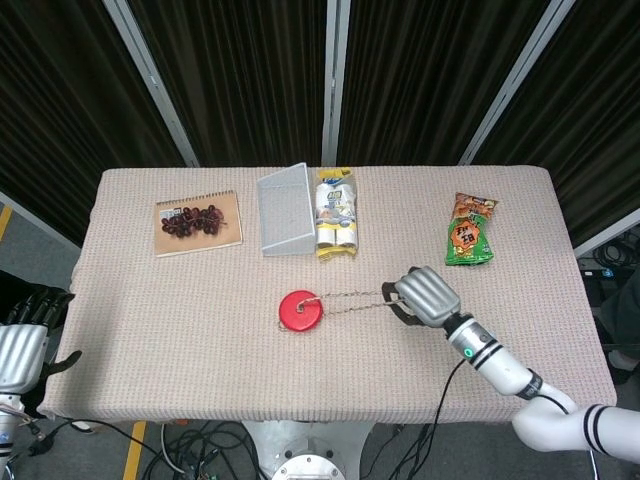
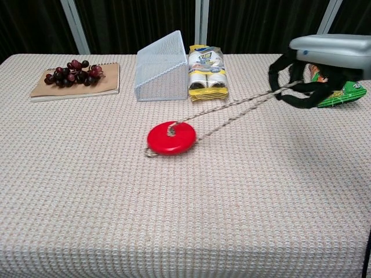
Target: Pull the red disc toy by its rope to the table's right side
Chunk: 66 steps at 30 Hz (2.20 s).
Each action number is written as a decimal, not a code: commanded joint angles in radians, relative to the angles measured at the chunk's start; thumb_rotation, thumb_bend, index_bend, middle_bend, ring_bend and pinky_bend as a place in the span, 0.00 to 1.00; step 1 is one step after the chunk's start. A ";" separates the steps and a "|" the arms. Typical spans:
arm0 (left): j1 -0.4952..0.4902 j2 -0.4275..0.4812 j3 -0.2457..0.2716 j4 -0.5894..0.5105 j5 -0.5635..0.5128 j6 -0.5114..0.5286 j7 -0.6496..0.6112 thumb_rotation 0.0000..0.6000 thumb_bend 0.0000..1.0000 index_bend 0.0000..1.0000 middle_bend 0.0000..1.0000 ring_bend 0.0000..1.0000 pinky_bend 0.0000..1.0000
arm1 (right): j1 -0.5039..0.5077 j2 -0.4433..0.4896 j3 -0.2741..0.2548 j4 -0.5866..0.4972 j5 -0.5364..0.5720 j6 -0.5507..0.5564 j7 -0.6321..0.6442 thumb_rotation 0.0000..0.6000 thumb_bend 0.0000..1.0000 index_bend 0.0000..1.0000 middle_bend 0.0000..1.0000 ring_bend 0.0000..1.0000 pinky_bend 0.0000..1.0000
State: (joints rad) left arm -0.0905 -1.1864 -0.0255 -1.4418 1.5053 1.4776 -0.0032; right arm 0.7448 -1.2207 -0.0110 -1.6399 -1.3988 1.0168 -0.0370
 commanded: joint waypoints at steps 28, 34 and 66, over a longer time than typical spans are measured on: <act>-0.021 -0.011 0.002 -0.055 -0.001 -0.030 0.078 1.00 0.13 0.18 0.16 0.08 0.18 | -0.456 0.112 0.019 0.319 0.123 0.223 0.413 1.00 0.58 1.00 0.96 0.65 0.49; -0.022 -0.010 -0.001 -0.049 -0.002 -0.025 0.068 1.00 0.13 0.18 0.16 0.08 0.18 | -0.405 0.052 0.091 0.239 0.036 0.292 0.364 1.00 0.58 1.00 0.96 0.65 0.49; -0.024 0.000 -0.009 -0.061 0.006 -0.009 0.067 1.00 0.13 0.18 0.16 0.08 0.18 | -0.590 -0.014 0.001 0.211 -0.091 0.510 0.152 1.00 0.00 0.00 0.00 0.00 0.00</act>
State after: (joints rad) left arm -0.1143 -1.1864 -0.0341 -1.5029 1.5116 1.4690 0.0635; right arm 0.2076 -1.2314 0.0134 -1.4625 -1.4792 1.4780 0.1129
